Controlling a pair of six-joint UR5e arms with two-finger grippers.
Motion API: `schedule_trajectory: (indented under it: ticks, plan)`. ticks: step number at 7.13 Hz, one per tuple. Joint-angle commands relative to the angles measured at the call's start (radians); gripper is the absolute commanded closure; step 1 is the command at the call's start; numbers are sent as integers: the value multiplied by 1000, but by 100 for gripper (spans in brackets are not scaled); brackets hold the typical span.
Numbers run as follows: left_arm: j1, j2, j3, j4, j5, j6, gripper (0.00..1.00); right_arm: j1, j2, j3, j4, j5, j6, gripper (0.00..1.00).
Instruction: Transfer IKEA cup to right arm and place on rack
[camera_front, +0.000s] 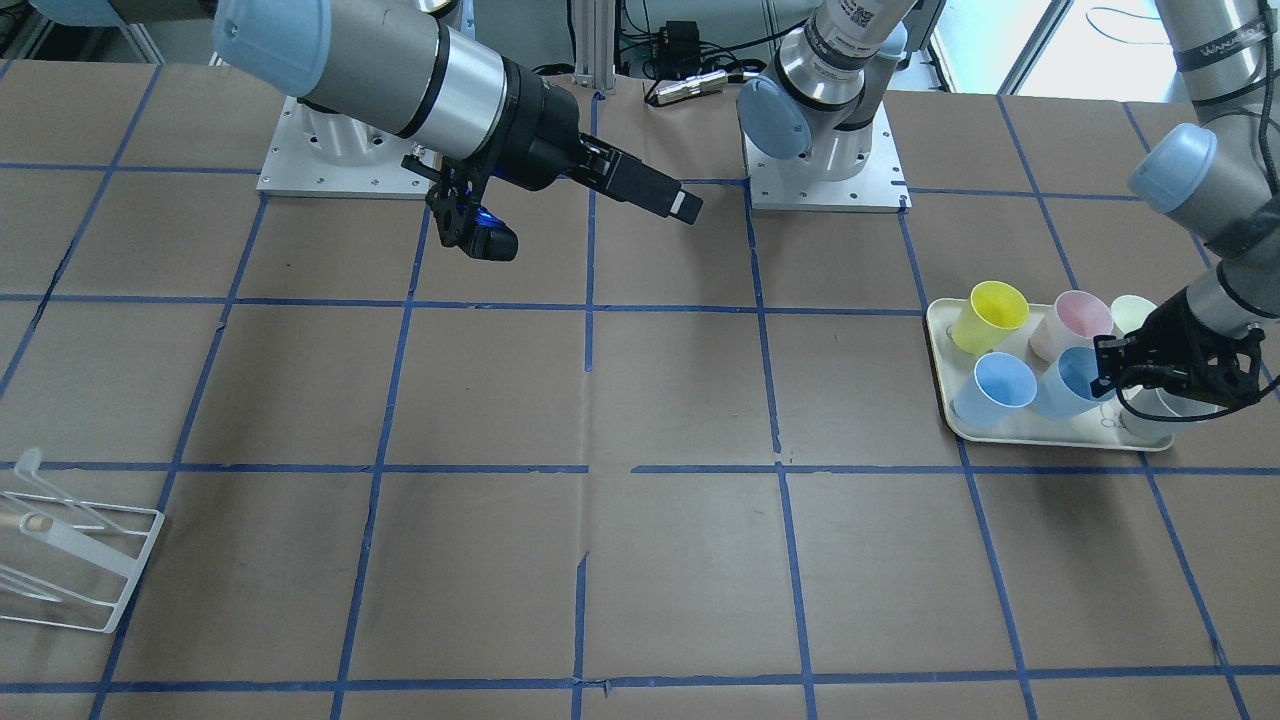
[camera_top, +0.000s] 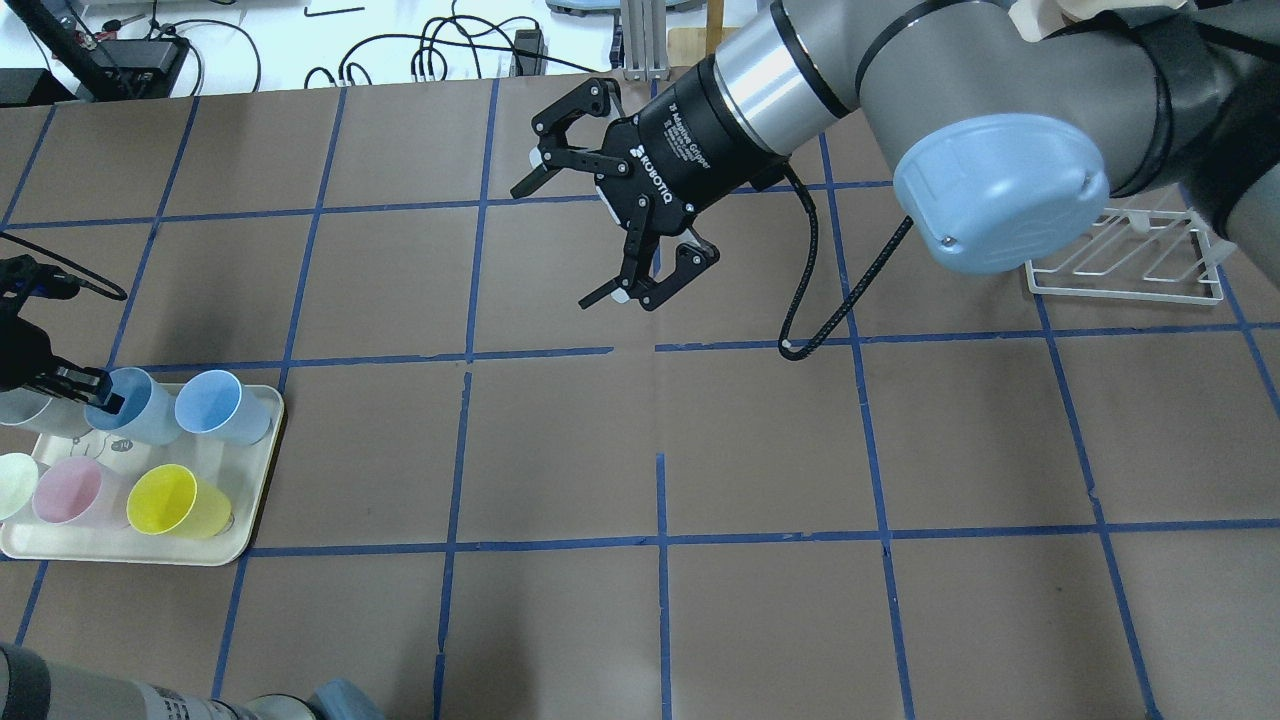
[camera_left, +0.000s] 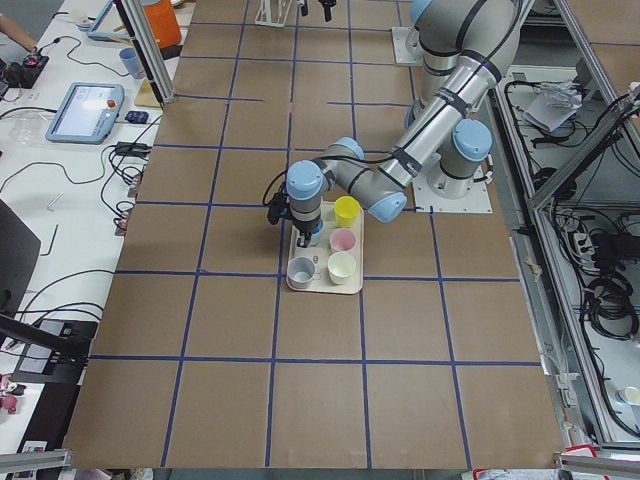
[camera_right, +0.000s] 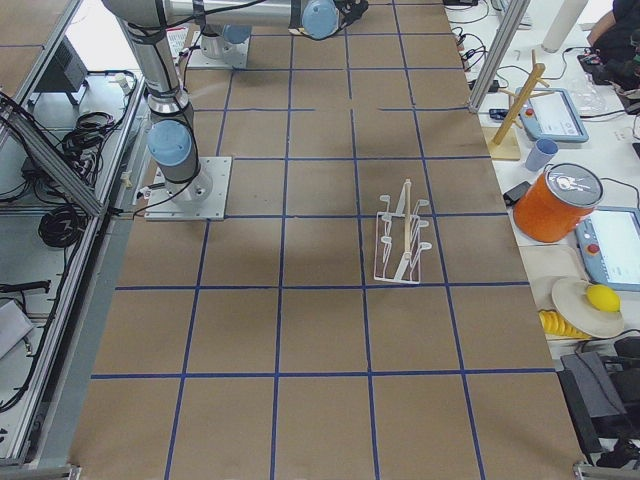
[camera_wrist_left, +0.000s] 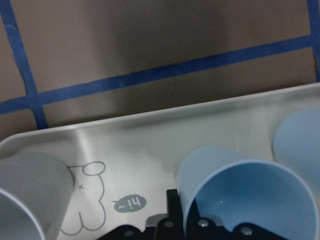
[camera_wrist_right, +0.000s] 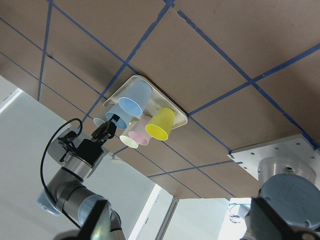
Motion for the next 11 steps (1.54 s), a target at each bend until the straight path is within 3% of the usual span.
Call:
schedule_trajectory:
  ticks: [1, 2, 4, 5, 7, 10, 11]
  plan:
    - [-1, 47, 131, -230, -162, -28, 100, 0, 1, 0, 0, 3, 0, 0]
    - [-14, 70, 211, -347, -202, -63, 100, 0, 6, 0, 0, 6, 0, 0]
    - [-69, 114, 268, -460, -440, -166, 100, -5, 18, 2, -2, 78, 0, 0]
    - [-121, 125, 256, -463, -537, -274, 100, -21, 19, 0, 0, 135, 2, 0]
    - [-250, 150, 233, -463, -764, -530, 100, -38, 38, 2, 3, 141, 30, 0]
    - [-330, 218, 134, -463, -1141, -629, 100, -44, 84, -2, -5, 172, 152, 0]
    - [-361, 235, 111, -455, -1188, -634, 100, -57, 94, -8, -5, 186, 161, 0]
